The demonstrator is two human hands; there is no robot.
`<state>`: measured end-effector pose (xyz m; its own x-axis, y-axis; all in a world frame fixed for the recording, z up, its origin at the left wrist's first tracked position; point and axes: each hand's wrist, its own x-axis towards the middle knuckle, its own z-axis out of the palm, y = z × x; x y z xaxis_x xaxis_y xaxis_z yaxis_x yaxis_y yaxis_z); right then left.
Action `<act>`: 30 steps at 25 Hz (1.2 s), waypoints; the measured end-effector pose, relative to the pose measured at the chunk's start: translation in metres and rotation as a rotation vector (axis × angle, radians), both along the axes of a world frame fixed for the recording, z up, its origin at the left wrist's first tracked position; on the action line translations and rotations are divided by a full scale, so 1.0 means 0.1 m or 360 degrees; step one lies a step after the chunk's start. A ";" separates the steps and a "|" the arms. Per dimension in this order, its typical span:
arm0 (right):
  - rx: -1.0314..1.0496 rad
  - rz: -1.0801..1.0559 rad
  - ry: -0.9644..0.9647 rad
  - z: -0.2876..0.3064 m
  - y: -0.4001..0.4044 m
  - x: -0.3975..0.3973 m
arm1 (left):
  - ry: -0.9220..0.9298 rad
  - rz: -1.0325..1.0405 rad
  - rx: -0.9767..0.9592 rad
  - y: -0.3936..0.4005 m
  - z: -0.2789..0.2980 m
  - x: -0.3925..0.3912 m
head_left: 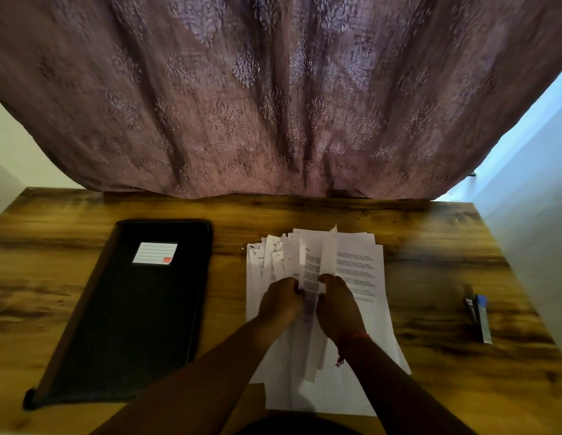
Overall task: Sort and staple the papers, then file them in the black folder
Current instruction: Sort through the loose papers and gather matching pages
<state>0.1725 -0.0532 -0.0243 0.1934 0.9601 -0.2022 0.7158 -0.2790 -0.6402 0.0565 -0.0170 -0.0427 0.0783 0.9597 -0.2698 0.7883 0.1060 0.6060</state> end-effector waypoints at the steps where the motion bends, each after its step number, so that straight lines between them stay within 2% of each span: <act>1: 0.0011 -0.0023 0.0052 -0.01 0.00 0.00 | -0.0005 -0.0050 0.0079 -0.03 0.01 0.01; 5: 0.0076 -0.0275 0.0405 0.03 0.05 0.01 | 0.0008 -0.0466 0.0312 -0.10 0.01 0.05; 7: 0.0081 -0.0407 0.0496 0.07 0.08 0.06 | -0.0055 -0.0519 0.0342 -0.09 -0.02 0.03; 10: 0.0088 -0.0445 0.0461 0.07 0.05 0.10 | -0.0023 -0.0228 0.0312 -0.07 -0.07 -0.05; 12: 0.0108 -0.0404 0.0412 0.06 0.02 0.07 | -0.0153 0.0013 0.0174 -0.05 -0.07 -0.10; 15: 0.0159 -0.0330 0.0308 0.05 0.00 0.04 | -0.0176 0.0142 0.0048 -0.03 -0.02 -0.10; 19: 0.0157 -0.0291 0.0257 0.06 0.01 0.02 | -0.0328 0.0256 0.0038 -0.02 -0.07 -0.07; 21: 0.0161 -0.0282 0.0278 0.07 0.02 0.02 | -0.0297 0.0372 0.0068 -0.01 -0.04 -0.03; 24: 0.0146 -0.0288 0.0301 0.08 0.02 0.03 | -0.0292 0.0321 0.0071 -0.01 0.03 -0.01; 27: 0.0136 -0.0279 0.0297 0.09 0.02 0.04 | -0.0116 0.0185 0.0231 -0.01 0.11 -0.04; 30: 0.0157 -0.0252 0.0265 0.15 0.04 0.04 | -0.0078 0.0277 0.0375 0.05 0.15 -0.06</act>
